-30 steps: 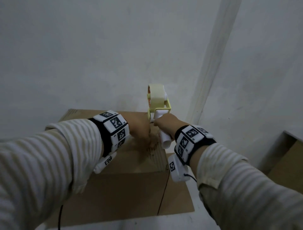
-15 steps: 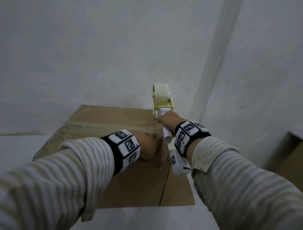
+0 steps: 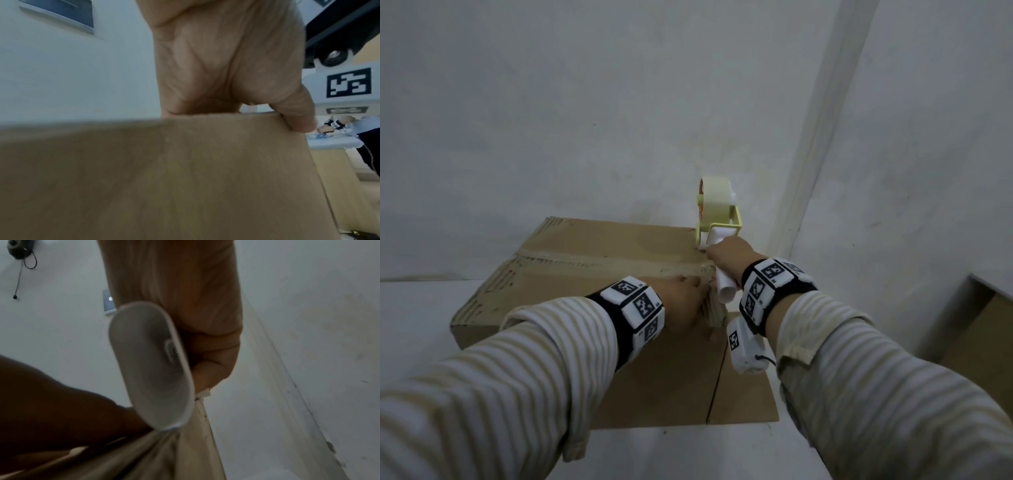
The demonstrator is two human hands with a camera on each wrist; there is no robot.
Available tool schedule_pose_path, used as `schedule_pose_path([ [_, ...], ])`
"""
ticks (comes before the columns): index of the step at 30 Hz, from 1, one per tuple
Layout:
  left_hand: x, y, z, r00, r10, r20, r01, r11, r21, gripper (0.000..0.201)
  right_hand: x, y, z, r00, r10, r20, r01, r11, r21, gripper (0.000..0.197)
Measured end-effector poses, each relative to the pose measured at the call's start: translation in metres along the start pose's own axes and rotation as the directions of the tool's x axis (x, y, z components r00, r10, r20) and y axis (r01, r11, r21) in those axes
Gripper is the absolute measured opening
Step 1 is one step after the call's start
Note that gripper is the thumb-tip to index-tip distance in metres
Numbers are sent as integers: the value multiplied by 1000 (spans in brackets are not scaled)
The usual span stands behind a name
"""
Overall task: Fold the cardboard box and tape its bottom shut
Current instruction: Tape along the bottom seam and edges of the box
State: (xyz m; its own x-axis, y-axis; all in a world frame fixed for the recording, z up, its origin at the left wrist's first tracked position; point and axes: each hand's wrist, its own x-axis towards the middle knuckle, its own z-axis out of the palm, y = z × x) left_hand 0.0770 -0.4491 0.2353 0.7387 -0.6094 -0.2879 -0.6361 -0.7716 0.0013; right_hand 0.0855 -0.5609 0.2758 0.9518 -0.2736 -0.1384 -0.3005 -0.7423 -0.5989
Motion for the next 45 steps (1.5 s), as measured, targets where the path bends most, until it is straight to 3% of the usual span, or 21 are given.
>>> schedule_pose_path([
  [5,6,12,-4,996,-69,-57,69,998,-11,74,-17,8,-2,1000,-21,19,22,998,-61,13],
  [8,8,20,-6,997,-49,-56,50,999,12,72,-21,20,1,1000,-1,-10,1,1000,27,23],
  [10,5,17,-7,998,-34,-58,28,995,-100,72,-24,24,1,1000,13,-17,-11,996,92,25],
  [13,-6,7,-21,1000,23,-2,-22,955,-294,57,-25,24,-2,1000,18,-22,-14,986,164,21],
  [15,-5,-4,-36,1000,-5,20,10,967,-255,53,-22,22,-6,999,9,-31,-3,981,195,18],
  [17,7,-19,-52,996,-78,-51,70,988,-139,50,-15,19,-11,1000,9,-29,-2,973,232,15],
  [19,24,-35,-67,988,-127,-85,120,989,-85,40,-7,13,-18,999,24,-41,-12,963,267,23],
  [22,46,-49,-83,987,-159,-31,160,986,42,38,4,-1,-34,998,54,-38,-41,957,288,26],
  [26,69,-54,-87,988,-141,63,132,983,124,51,17,-14,-46,989,130,65,-144,924,353,12],
  [31,86,-65,-81,977,-74,200,38,983,178,49,33,-10,-40,978,185,99,-209,889,408,10],
  [35,85,-70,-81,978,4,208,-34,989,141,47,40,2,-40,970,218,111,-244,849,468,19],
  [40,86,-82,-80,983,24,182,-7,995,-98,41,37,12,-45,969,234,85,-248,876,414,27],
  [45,89,-70,-77,996,26,88,-17,995,-97,36,25,17,-42,963,252,97,-268,857,439,14],
])
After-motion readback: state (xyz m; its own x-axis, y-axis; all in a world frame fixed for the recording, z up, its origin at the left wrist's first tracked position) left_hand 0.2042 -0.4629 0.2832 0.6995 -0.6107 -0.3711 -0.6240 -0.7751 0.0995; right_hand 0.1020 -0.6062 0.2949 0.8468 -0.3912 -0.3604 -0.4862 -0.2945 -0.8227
